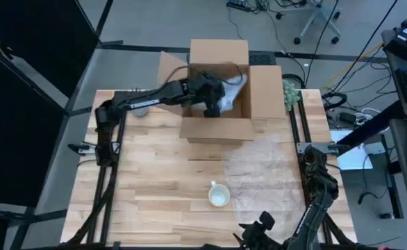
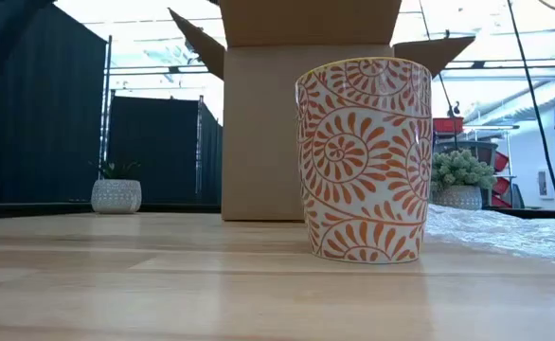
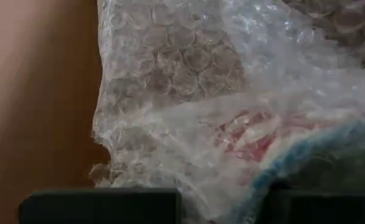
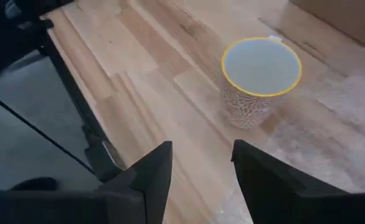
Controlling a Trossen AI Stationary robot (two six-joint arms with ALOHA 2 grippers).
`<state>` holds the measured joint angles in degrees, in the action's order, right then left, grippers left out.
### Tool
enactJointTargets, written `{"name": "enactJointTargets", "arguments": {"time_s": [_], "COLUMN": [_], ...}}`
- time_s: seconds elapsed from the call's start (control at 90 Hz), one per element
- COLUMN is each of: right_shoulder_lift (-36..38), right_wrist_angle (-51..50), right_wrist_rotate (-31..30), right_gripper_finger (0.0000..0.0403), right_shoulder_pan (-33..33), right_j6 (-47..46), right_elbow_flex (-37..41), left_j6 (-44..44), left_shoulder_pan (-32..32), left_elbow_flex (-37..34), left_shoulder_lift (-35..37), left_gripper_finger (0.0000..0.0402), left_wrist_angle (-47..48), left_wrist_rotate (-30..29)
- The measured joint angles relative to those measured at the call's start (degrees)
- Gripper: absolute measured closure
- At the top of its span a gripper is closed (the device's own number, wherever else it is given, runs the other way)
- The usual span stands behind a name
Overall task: Wrap mug
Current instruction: Put the wrapped red mug into the cardboard box
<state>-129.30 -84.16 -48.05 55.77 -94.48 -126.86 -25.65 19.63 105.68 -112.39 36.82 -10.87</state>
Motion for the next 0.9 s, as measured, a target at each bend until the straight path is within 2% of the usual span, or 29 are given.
{"name": "enactJointTargets", "arguments": {"time_s": [0.4,0.567,0.644,0.744,0.9], "right_shoulder_lift": [-0.5,-0.6,-0.6,-0.6,-0.6], "right_wrist_angle": [0.0,-0.1,-0.1,-0.1,-0.2], "right_wrist_rotate": [-0.2,-0.2,-0.2,-0.2,-0.2], "right_gripper_finger": [0.0246,0.0246,0.0246,0.0246,0.0246], "right_shoulder_pan": [-0.7,-0.7,-0.7,-0.7,-0.7], "right_j6": [0.1,-0.7,-0.9,-1.1,-0.9], "right_elbow_flex": [0.0,0.0,0.0,0.0,0.0], "left_j6": [-0.7,-0.3,-0.3,0.5,2.2], "left_shoulder_pan": [-0.3,-0.2,-0.1,0.0,0.0], "left_elbow_flex": [0.0,0.1,0.1,0.2,0.2], "left_shoulder_lift": [-12.4,-13.0,-13.0,-12.7,-12.4], "left_gripper_finger": [0.0382,0.0381,0.0378,0.0355,0.0285], "left_wrist_angle": [8.6,9.6,9.7,10.6,12.3], "left_wrist_rotate": [0.3,0.4,2.4,3.8,4.4]}}
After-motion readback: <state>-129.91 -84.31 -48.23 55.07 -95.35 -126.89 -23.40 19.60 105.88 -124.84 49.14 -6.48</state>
